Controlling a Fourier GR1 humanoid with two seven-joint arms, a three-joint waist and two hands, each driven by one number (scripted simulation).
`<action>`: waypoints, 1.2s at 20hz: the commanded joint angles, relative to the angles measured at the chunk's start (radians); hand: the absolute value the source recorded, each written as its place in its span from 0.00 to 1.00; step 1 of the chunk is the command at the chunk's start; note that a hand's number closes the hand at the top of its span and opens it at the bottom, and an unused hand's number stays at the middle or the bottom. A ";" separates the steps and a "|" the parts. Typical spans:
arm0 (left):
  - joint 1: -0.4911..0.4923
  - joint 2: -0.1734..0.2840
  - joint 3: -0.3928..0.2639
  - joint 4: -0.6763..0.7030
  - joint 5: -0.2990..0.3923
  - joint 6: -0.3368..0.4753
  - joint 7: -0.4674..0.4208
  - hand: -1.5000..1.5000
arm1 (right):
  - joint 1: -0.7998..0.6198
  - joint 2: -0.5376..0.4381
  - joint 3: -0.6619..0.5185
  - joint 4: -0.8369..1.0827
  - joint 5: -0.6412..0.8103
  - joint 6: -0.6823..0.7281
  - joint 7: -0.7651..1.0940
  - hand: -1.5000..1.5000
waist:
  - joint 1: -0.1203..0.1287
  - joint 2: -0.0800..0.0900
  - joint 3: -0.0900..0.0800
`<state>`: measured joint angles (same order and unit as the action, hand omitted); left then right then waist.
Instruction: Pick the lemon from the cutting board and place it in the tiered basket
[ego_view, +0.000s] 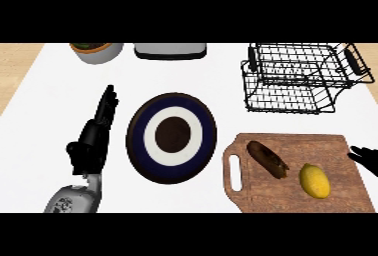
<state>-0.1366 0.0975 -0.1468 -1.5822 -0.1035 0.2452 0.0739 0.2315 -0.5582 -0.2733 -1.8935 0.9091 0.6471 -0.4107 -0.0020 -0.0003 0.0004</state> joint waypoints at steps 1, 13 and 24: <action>-0.027 0.002 0.033 0.049 -0.004 -0.027 -0.020 0.50 | -0.078 0.027 0.016 0.050 0.013 0.026 -0.002 0.00 | 0.001 0.000 0.000; -0.013 0.002 0.065 -0.004 -0.014 -0.060 0.007 0.50 | -0.092 0.080 0.097 0.095 0.075 0.010 -0.006 0.00 | 0.002 0.000 0.000; -0.017 -0.017 0.104 0.067 0.003 -0.094 -0.063 0.50 | -0.144 0.107 0.130 0.263 0.150 -0.086 -0.047 0.00 | 0.002 0.001 0.000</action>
<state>-0.1388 0.0579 -0.0892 -1.5495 -0.1336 0.1893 0.0338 0.1272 -0.4463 -0.1478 -1.7344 1.0336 0.6105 -0.4153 -0.0007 -0.0002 0.0000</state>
